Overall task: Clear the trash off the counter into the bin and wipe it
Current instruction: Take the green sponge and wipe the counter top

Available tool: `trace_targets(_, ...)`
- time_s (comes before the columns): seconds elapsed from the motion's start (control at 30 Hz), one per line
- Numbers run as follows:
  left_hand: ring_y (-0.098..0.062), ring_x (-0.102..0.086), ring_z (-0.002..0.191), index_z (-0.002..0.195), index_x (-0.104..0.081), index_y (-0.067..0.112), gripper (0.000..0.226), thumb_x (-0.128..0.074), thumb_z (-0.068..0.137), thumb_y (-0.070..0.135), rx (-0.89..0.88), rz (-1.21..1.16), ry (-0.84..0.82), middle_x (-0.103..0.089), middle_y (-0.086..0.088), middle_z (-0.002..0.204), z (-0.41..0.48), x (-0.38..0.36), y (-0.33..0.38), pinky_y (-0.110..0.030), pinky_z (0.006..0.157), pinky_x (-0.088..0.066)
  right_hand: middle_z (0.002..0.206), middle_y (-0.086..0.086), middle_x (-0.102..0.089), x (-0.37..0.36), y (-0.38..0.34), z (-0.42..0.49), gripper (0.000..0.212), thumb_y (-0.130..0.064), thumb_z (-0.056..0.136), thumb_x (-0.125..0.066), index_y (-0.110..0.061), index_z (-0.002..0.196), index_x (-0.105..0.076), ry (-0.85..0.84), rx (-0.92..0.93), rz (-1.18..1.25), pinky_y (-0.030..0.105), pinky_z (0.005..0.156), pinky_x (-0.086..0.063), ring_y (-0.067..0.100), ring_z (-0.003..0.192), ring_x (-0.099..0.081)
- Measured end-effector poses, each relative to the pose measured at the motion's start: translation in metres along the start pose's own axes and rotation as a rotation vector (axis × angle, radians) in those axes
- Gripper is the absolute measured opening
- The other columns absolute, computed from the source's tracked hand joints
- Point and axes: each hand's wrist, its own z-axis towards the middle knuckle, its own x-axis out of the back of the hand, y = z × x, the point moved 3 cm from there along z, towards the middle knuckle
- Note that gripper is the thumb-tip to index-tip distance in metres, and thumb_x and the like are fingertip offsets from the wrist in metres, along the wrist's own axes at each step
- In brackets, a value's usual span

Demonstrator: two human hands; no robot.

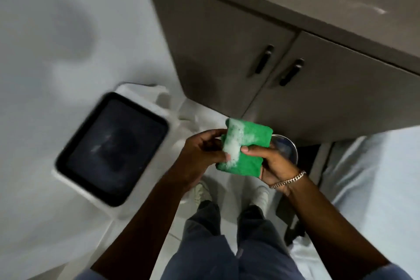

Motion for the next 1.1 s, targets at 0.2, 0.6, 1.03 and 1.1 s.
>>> trace_targets(0.2,-0.024,-0.063,0.077,0.106,-0.065,0.006,0.033,-0.068,0.076,-0.009,0.172,0.243,0.112,-0.066,-0.016,0.087,0.116,-0.078,-0.132,-0.032,0.065,-0.057,0.101,0.013,-0.071,0.184,0.024,-0.006,0.047,0.001,0.059,-0.071,-0.004,0.106,-0.068,0.583,0.152,0.067,0.043,0.079,-0.057,0.027,0.088,-0.07)
trace_targets(0.6,-0.046,-0.057,0.116,0.149,-0.027,0.022,0.071,-0.059,0.085,0.018,0.407,0.643,0.23,-0.055,-0.025,0.132,0.32,-0.086,-0.401,-0.053,0.091,-0.055,0.101,0.008,-0.075,0.409,0.116,0.091,0.044,0.006,0.069,-0.074,-0.002,0.112,-0.066,0.838,0.26,-0.052,0.036,0.068,-0.061,0.02,0.085,-0.074)
trace_targets(1.03,-0.036,-0.073,0.062,0.115,-0.044,0.028,0.037,-0.049,0.081,0.013,0.391,0.669,0.078,-0.059,-0.013,0.113,0.16,-0.049,-0.147,-0.04,0.045,-0.06,0.094,0.013,-0.078,0.172,-0.001,-0.039,0.037,-0.002,0.058,-0.074,-0.004,0.095,-0.073,0.642,0.337,-0.066,0.043,0.066,-0.061,0.031,0.085,-0.074)
trace_targets(1.1,-0.035,-0.074,0.06,0.114,-0.042,0.024,0.033,-0.047,0.082,0.014,0.364,0.755,0.026,-0.058,-0.015,0.114,0.121,-0.051,-0.081,-0.039,0.048,-0.061,0.094,0.013,-0.078,0.116,-0.039,-0.066,0.039,-0.001,0.058,-0.073,-0.002,0.097,-0.071,0.614,0.393,-0.108,0.044,0.071,-0.061,0.031,0.085,-0.073)
